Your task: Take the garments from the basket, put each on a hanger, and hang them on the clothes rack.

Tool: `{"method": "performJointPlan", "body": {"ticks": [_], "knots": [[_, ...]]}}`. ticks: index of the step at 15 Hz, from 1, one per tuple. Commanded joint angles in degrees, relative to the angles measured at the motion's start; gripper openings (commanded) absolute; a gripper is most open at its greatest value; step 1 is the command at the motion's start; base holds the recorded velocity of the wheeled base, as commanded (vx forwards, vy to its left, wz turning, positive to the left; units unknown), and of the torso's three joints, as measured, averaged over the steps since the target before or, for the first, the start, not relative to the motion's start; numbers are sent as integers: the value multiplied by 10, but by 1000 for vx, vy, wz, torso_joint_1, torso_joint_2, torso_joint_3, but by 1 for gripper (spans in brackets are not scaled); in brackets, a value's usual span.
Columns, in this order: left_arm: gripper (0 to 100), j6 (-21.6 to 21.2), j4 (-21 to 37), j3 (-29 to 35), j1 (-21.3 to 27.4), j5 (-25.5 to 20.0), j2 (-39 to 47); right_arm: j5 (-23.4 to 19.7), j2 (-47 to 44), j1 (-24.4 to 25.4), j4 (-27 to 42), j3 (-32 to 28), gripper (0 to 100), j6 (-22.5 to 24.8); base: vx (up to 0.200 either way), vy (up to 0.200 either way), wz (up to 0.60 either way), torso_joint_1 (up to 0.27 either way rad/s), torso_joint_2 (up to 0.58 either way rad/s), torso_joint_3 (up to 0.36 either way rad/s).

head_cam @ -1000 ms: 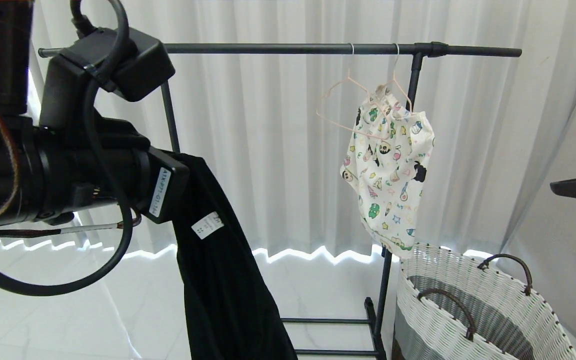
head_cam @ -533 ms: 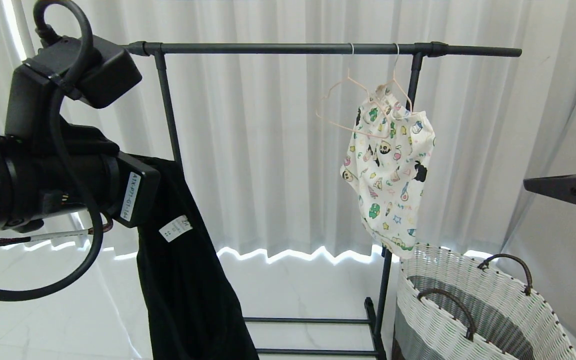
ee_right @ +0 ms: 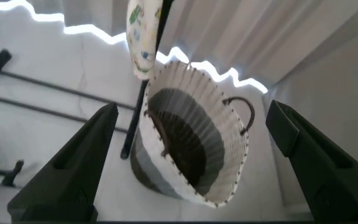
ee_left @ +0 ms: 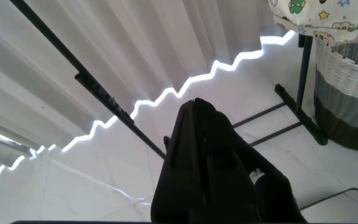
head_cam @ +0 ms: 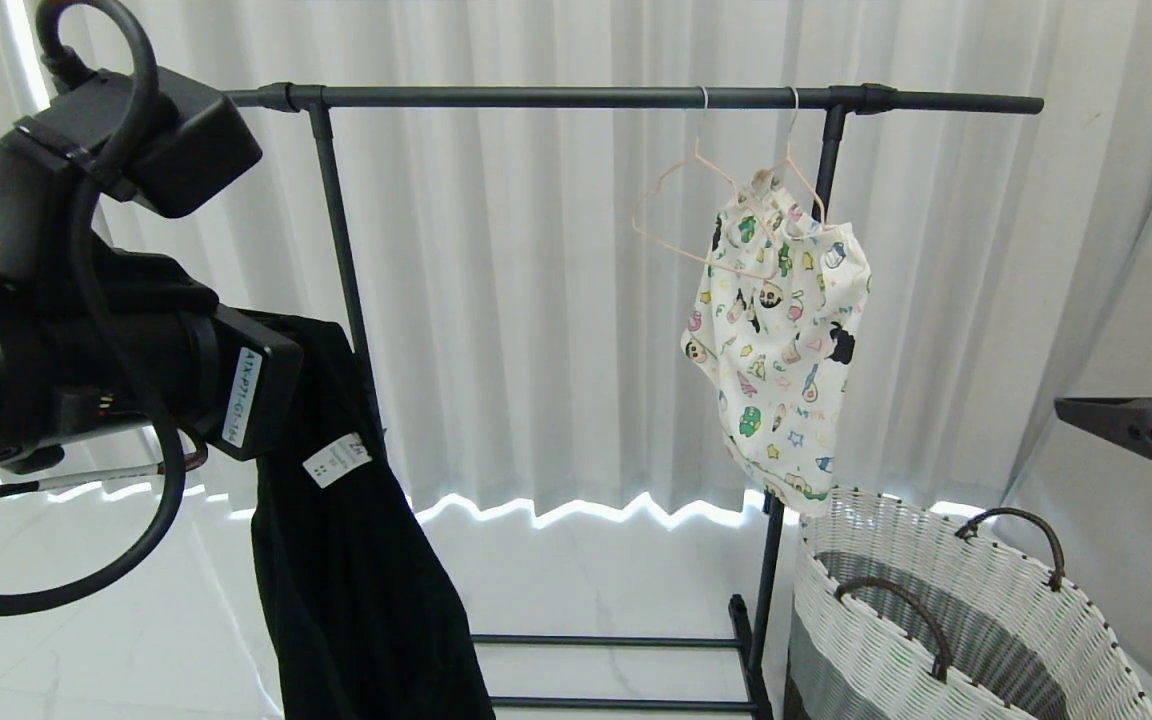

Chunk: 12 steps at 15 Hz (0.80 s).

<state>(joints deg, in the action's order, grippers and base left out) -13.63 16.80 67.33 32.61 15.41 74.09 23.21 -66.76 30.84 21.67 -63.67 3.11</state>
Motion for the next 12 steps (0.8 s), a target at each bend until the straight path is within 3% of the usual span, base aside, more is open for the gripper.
{"method": "performJointPlan", "body": {"ticks": [1,4,12], "knots": [[0,0,0,-1,-1,1,0,-4,4,0,-40,21,100,-1,0,0,0,0,0,0],[0,1,0,0,-8,4,0,-34,3,0,-73,21,100,-19,0,0,0,98,-294,-219],[0,1,0,0,-8,4,-2,-40,3,-1,-81,20,100,-19,0,0,0,168,-460,-282]]}}
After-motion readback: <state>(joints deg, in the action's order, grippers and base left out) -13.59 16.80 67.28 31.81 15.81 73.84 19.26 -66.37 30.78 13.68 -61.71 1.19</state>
